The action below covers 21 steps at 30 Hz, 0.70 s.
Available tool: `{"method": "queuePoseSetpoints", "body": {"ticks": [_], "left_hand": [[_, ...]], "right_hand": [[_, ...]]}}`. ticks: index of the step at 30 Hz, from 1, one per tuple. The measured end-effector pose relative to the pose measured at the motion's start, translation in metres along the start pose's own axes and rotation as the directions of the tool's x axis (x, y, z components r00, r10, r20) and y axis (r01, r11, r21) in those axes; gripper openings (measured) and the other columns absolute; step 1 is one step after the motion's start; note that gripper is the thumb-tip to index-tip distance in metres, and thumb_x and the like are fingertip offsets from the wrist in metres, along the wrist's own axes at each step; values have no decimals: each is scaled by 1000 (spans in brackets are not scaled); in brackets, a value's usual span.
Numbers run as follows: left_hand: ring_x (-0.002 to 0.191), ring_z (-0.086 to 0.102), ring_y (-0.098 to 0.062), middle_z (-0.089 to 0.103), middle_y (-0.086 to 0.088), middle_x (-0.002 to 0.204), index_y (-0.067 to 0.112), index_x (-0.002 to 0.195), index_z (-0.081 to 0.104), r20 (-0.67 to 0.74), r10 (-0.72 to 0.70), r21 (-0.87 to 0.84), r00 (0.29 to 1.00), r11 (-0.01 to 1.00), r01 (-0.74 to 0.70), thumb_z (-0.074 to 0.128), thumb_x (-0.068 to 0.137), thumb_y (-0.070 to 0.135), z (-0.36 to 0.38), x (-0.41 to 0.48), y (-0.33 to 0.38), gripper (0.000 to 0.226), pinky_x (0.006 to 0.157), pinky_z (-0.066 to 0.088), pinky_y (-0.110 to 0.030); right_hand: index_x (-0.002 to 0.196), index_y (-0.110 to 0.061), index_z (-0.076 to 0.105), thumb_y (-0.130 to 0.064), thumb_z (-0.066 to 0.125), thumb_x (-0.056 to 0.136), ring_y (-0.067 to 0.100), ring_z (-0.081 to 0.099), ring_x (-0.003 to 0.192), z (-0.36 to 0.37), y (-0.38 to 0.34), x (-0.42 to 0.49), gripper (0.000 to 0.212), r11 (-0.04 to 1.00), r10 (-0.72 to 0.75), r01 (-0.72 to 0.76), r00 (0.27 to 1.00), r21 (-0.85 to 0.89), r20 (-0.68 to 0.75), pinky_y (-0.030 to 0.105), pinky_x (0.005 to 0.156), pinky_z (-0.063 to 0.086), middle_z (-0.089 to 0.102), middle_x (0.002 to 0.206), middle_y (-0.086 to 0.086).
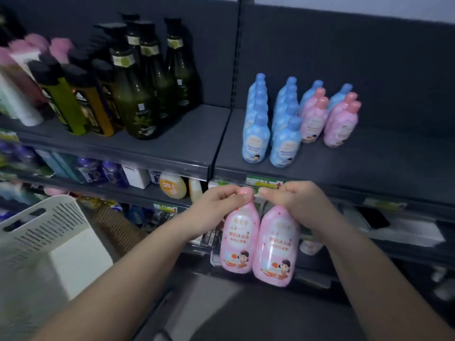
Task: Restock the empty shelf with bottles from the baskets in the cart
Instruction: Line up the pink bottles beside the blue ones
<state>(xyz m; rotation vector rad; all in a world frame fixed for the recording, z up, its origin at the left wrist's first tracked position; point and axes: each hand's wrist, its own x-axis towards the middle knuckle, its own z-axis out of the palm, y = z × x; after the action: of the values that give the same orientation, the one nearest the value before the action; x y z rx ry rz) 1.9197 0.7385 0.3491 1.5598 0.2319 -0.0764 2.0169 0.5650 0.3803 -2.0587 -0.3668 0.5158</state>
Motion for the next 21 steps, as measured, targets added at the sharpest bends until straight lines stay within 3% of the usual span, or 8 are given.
{"method": "queuePoseSetpoints", "body": {"ticks": [3,6,9,13,15,18,21], "left_hand": [[65,59,-13,64,-1,75,3,110,67,39,17,19,999,1000,-18,59,96,28,33,9,13,29,56,46,-21],[77,57,-22,61,-10,85,4,114,64,80,36,28,996,999,-39,63,93,36,58,20,24,38,68,46,-31],[77,57,-17,61,-3,84,10,109,66,109,89,60,990,994,-96,61,94,33,78,32,37,28,70,45,-31],[78,54,-16,58,-1,83,8,109,64,180,168,111,969,975,-190,59,95,34,98,52,57,30,70,43,-31],[77,56,-9,60,4,82,6,109,64,195,209,139,958,961,-238,57,96,30,103,63,67,28,72,45,-23],[74,54,-6,58,10,79,15,108,65,234,250,175,940,940,-293,56,96,35,107,82,82,25,68,44,-20],[71,46,-8,51,4,79,22,108,64,269,290,178,918,922,-344,55,94,43,107,105,93,27,64,40,-20]], "right_hand": [[59,-11,52,-46,81,73,15,39,53,-32,13,-9,48,1000,-9,9,1000,13,-29,27,54,31,43,58,5],[60,-4,52,-45,81,75,14,41,52,-61,21,-16,52,999,-23,26,997,40,-67,25,50,34,45,57,5],[67,8,52,-45,80,75,13,41,50,-85,27,-22,60,998,-53,56,992,24,-118,25,48,33,46,57,6],[64,6,46,-40,79,78,13,37,53,-112,27,-21,58,993,-97,109,976,54,-195,27,53,32,39,57,4],[67,6,49,-41,79,77,11,40,52,-124,26,-16,57,991,-102,118,968,61,-228,26,52,35,42,56,1],[70,5,54,-43,79,77,11,43,53,-141,22,-5,55,989,-114,134,954,56,-279,27,54,38,46,56,1],[73,4,58,-43,79,77,10,41,52,-157,15,11,51,983,-174,184,924,-3,-340,19,49,36,46,57,0]]}}
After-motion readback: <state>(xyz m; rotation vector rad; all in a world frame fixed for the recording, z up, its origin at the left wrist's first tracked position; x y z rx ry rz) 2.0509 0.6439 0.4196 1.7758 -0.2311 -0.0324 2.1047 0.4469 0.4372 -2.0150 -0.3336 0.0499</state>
